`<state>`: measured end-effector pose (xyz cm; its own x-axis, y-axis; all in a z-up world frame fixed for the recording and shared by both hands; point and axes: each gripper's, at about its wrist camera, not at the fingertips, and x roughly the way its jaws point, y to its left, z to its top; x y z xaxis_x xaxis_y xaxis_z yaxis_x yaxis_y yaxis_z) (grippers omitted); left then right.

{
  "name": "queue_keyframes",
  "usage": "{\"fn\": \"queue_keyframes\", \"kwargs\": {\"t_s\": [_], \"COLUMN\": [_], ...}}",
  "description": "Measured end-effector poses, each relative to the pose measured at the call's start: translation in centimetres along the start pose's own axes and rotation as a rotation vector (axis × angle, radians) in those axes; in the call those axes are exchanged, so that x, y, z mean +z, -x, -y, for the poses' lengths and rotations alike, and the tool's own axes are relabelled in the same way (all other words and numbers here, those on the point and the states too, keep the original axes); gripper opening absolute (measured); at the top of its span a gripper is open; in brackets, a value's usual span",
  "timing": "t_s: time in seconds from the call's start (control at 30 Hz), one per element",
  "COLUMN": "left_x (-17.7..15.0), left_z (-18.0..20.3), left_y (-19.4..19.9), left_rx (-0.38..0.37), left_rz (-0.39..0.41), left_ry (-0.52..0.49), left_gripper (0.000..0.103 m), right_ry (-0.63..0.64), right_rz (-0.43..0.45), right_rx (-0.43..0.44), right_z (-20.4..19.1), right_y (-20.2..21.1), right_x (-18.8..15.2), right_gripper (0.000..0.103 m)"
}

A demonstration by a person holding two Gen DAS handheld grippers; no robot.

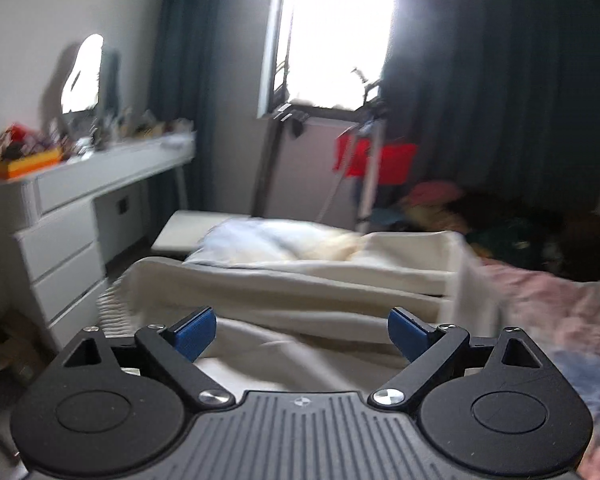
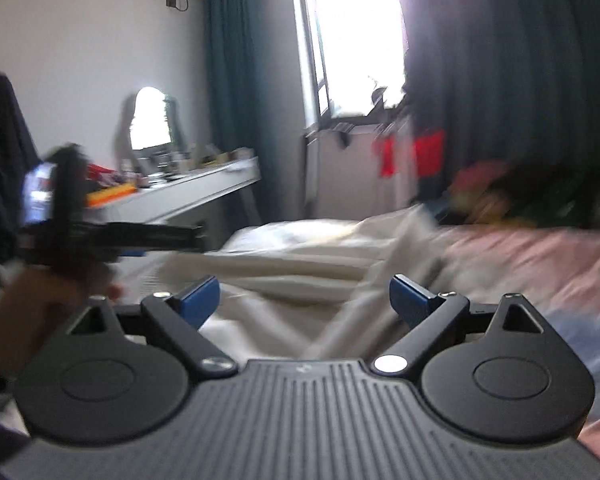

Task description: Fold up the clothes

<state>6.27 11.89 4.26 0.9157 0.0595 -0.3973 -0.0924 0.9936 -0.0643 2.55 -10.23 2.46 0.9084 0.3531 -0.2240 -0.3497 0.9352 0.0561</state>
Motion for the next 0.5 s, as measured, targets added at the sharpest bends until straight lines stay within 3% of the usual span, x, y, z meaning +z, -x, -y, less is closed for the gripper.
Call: {"fn": "queue_keyframes", "kwargs": {"t_s": [0.07, 0.17, 0.3, 0.5], "left_x": [-1.2, -2.5, -5.3, -7.6], "left_z": [2.8, 5.7, 7.4, 8.9], "left_y": [1.6, 2.6, 2.7, 0.3], "left_rx": [-0.039, -0.051, -0.086, -0.091], "left_rz": [0.060, 0.087, 0.084, -0.023], "left_ry": [-0.041, -0.055, 0.001, -0.055], "left_gripper": [0.095, 0.095, 0.096, 0.096], "right_ry": [0.028, 0.013, -0.013, -0.188], "right_rz": [0.004, -0.020, -0.056, -0.099], "right_rx": [-0.040, -0.080, -0.132, -0.130], "right_z": [1.9, 4.1, 7.1, 9.5], "right_y": [0.7, 1.1, 1.4, 0.9], "right_x": [-0.4, -1.8, -3.6, -6.0], "right_gripper": [0.093, 0.093, 0.093, 0.093]}}
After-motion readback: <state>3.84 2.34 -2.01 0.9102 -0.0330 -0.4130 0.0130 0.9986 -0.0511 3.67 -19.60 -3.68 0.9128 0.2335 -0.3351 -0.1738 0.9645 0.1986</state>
